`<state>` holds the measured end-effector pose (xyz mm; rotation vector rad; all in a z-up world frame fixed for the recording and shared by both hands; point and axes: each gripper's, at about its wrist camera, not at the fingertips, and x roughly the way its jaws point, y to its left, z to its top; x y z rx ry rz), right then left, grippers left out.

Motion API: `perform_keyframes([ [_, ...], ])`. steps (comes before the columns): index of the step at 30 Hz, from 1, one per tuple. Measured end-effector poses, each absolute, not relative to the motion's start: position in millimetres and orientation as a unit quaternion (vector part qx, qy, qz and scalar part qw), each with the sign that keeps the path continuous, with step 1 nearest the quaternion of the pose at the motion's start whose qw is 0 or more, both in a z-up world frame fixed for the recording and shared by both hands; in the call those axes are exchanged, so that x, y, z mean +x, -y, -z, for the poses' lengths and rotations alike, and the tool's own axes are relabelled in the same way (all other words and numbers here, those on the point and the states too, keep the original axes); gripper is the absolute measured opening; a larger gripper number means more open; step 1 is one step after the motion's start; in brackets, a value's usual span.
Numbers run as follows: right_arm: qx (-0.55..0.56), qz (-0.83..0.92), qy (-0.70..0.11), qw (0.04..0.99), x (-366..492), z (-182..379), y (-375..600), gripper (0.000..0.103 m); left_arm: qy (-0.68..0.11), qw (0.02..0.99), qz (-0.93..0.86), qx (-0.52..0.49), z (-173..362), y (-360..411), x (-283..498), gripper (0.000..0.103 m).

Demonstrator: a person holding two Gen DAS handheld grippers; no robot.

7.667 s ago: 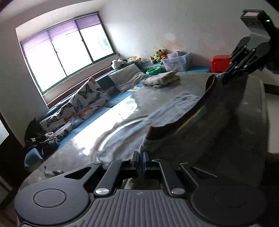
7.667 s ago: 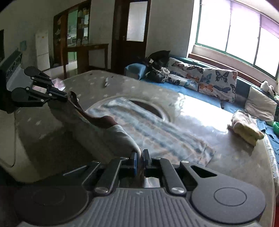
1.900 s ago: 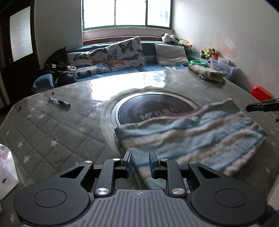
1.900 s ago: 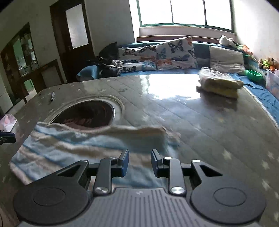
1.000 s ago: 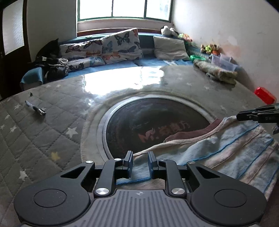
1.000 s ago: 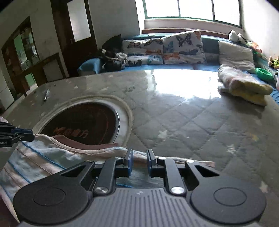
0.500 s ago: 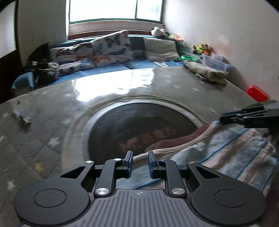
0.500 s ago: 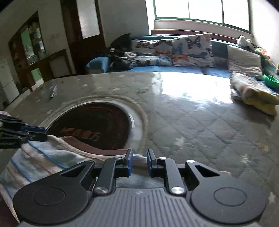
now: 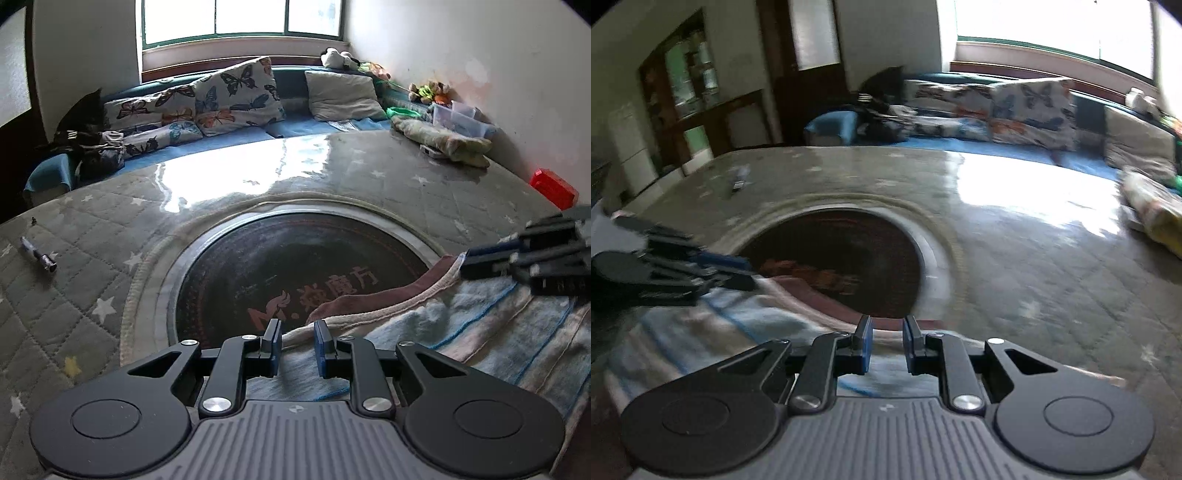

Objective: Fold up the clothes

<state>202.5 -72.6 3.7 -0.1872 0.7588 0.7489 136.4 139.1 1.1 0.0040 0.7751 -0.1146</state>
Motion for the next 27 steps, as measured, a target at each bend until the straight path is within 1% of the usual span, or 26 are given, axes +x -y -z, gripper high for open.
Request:
perform_keyframes([
  [5,-0.105,-0.398,-0.353,0.840,187.0,-4.5,41.8,0.017,-0.353,0.935,0.035,-0.028,-20.7,-152.6,111.0,0.021],
  [9,-0.116,-0.419,-0.350,0.830,177.4,-0.7,19.4,0.017,-0.345,0.937,0.000,-0.050,-32.9,-167.4,74.6,0.021],
  [11,-0.129,-0.427,-0.352,0.823,173.2,3.9,9.6,0.018,-0.352,0.934,-0.021,-0.056,-33.5,-172.9,55.7,0.024],
  [13,-0.144,-0.429,-0.355,0.818,168.5,11.0,-0.3,0.019,-0.363,0.929,-0.035,-0.066,-30.6,-177.3,33.8,0.032],
  [14,-0.151,-0.430,-0.356,0.816,166.5,14.5,-4.2,0.020,-0.368,0.926,-0.041,-0.070,-28.6,-177.4,24.1,0.033],
  [15,-0.158,-0.429,-0.353,0.816,163.1,16.0,-6.6,0.022,-0.374,0.923,-0.047,-0.074,-26.5,-177.4,14.6,0.036],
  [16,-0.165,-0.428,-0.349,0.817,159.8,17.2,-8.8,0.022,-0.381,0.919,-0.051,-0.082,-23.8,-177.2,3.7,0.041],
  [18,-0.167,-0.431,-0.342,0.818,154.0,12.3,-8.8,0.022,-0.390,0.914,-0.059,-0.096,-19.5,-176.4,-15.4,0.045],
  [21,-0.166,-0.440,-0.334,0.817,144.3,4.5,-7.8,0.022,-0.392,0.908,-0.069,-0.130,-17.4,-175.1,-37.0,0.048],
  [27,-0.186,-0.451,-0.343,0.803,129.9,11.2,-17.7,0.023,-0.403,0.899,-0.065,-0.159,-11.2,-163.8,-51.3,0.047],
])
